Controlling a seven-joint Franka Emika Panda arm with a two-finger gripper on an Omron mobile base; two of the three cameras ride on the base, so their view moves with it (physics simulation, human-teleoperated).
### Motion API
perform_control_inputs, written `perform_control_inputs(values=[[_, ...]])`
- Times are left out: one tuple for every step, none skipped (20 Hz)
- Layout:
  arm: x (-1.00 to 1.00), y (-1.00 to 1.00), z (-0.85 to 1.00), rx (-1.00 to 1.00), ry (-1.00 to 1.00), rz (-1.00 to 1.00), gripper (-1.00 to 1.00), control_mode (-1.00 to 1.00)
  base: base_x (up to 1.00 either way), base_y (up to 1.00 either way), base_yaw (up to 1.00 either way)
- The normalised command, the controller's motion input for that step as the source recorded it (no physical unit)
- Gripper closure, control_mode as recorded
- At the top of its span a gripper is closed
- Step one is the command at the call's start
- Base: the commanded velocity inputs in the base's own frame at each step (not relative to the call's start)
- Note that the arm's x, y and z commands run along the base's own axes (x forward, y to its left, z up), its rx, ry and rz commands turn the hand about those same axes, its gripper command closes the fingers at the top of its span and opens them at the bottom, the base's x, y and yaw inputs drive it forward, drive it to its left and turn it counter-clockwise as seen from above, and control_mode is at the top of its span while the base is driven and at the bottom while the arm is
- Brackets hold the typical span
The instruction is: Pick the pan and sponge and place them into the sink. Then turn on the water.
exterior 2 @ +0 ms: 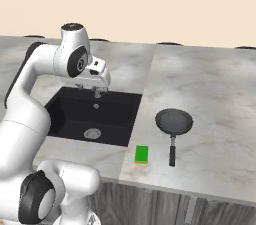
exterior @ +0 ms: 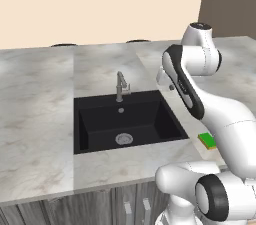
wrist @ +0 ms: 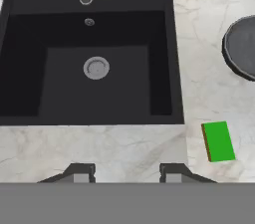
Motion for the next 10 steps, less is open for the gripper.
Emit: perform_control_inputs(values=[[0.00,-0.01,0.00,0.00,0.00,0.00,-1.00,-1.00,0.00,0.00,0.00],[0.00,-0.06,0.00,-0.01,0.00,0.00,-1.00,-1.00,0.00,0.00,0.00],[0.00,-0.11,0.00,-0.03,0.00,0.00,-1.00,-1.00,0.00,0.00,0.00],[0.00,-0.16,-0.03,-0.05,0.00,0.00,-1.00,-1.00,0.00,0.00,0.00],[0.00,-0.20,-0.05,-0.06,0.00,0.00,-1.00,-1.00,0.00,0.00,0.00],[0.00,-0.22,-0.07,-0.07,0.00,0.00,-1.00,-1.00,0.00,0.00,0.00],[0.00,-0.24,-0.09,-0.08,0.00,0.00,-1.00,-1.00,0.00,0.00,0.00],[0.00,-0.23,-0.10,-0.09,0.00,0.00,-1.00,-1.00,0.00,0.00,0.00],[0.00,-0.23,-0.10,-0.10,0.00,0.00,-1.00,-1.00,0.00,0.00,0.00],[0.00,-0.23,-0.12,-0.11,0.00,0.00,-1.00,-1.00,0.00,0.00,0.00]])
